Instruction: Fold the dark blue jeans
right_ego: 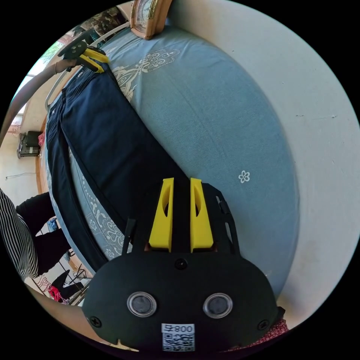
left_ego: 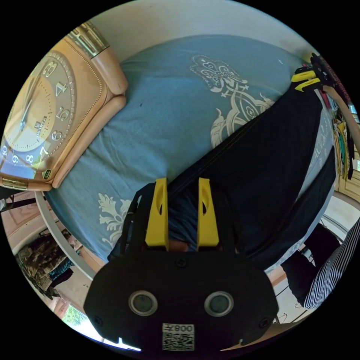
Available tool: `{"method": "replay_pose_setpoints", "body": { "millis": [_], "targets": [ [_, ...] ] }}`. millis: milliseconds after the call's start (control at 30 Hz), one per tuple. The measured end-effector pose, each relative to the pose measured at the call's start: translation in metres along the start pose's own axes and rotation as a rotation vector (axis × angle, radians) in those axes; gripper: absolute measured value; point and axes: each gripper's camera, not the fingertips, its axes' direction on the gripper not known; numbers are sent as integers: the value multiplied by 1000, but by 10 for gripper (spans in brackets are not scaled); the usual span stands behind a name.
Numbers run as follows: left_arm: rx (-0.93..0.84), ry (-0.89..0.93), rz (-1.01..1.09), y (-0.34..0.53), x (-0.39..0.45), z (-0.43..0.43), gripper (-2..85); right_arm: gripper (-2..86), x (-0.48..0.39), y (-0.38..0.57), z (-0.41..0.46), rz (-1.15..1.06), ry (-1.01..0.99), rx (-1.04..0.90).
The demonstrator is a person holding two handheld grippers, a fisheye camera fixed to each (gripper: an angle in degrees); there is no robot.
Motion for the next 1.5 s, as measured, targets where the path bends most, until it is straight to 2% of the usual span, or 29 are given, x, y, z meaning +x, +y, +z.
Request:
{"method": "replay_pose_setpoints", "body": {
  "millis": [67,167,500,967,1267,1500],
  "targets": [
    [-6,11,0,-9,4,6,52,51,-3,5,2,16,-5,-22],
    [-29,-32,9,-18,11,15,32,33,-6,14,6,44,-40,-50],
    [43,-41,-1,-1,11,16,11,20,-43,82,-11,75,-26,42],
    [176,78,-115,113,32,44,8,19,-162,234,9,152,53,109],
    [21,256,-287,172,33,142,9,21,-212,314,82,269,-40,58],
    [-132,304,-296,159,4,227,10,23,-211,355,157,369,-115,-10]
  ]
}}
